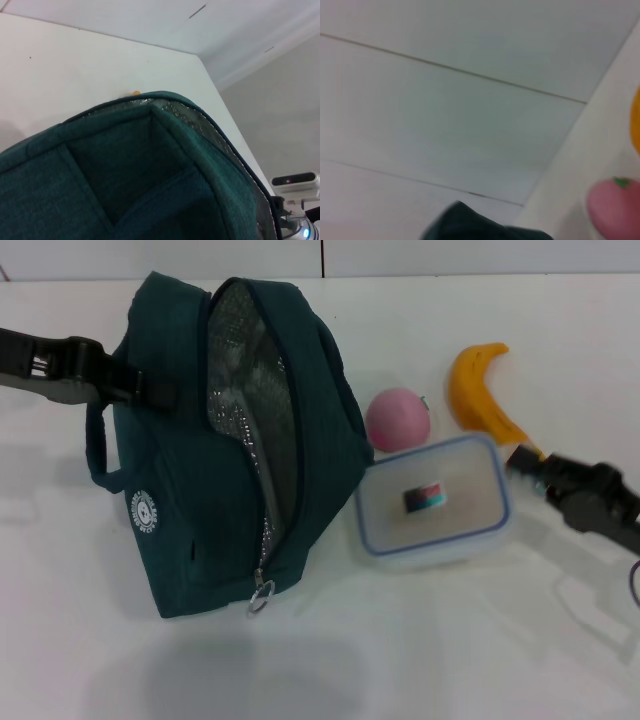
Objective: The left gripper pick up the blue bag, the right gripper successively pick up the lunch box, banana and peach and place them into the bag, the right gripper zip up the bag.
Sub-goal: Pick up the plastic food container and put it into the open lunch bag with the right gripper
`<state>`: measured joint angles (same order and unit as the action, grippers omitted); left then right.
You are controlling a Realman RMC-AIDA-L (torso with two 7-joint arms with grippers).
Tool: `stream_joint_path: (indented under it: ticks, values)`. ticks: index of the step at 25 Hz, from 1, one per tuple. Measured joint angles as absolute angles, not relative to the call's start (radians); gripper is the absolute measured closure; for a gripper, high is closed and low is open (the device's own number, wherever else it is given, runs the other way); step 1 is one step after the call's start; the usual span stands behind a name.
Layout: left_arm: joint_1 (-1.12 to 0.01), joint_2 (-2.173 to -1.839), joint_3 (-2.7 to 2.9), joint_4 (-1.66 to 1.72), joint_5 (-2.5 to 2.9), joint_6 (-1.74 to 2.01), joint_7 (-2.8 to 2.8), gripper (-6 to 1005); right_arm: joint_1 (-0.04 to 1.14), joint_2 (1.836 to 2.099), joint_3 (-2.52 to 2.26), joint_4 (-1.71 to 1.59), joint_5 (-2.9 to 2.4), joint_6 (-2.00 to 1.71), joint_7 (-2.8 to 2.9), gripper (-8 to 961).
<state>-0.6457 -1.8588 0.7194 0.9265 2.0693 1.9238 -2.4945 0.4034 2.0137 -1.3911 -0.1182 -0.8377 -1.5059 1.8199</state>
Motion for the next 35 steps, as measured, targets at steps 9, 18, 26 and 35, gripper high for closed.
stream_joint_path:
  ticks: [9,18,26,35]
  values:
    - [-0.646,-1.858,0.721,0.926,2.069,1.935,-2.494,965,0.393,2.016,-1.264,-0.109,-0.811,-1.67,1.807,861]
    - [-0.659,-1.868,0.721,0.925,2.063,1.964,-2.496,965,0.399,2.016,-1.091,-0.11,-0.808,-1.806,1.853,862]
    - [-0.696,-1.882,0.721,0.875,2.059,1.964,-2.504,966,0.466,2.018,-1.016,-0.119,-0.795,-1.876,1.917,862]
    - [-0.739,-1.915,0.723,0.872,2.083,1.956,-2.507,966,0.598,2.027,-1.017,-0.114,-0.787,-1.888,1.959,862]
